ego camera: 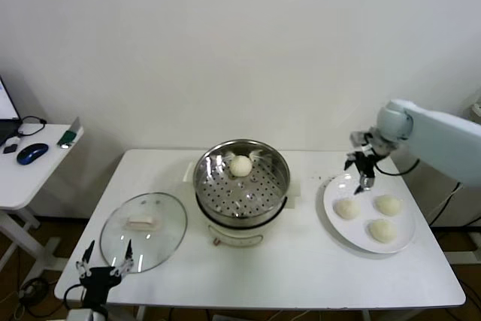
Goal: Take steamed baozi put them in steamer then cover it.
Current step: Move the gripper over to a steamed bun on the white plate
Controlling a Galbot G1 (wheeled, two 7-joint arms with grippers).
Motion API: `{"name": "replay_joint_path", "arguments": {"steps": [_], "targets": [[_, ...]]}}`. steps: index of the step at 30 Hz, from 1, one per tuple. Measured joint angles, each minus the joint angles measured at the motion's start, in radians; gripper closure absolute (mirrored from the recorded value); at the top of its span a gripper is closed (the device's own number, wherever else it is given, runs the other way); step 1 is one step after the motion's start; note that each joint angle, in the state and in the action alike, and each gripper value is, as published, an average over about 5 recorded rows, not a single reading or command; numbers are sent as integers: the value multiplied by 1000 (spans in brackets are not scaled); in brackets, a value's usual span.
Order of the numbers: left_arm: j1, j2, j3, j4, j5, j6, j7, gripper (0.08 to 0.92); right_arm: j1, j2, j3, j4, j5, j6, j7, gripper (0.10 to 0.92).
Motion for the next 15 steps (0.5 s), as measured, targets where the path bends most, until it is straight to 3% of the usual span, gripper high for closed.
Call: {"name": "replay_joint_path", "arguments": {"steps": [15], "targets": [[-9,-20,-3,13,3,0,-9,177,-178,86,124,-157,-84,14,1,203]]}}
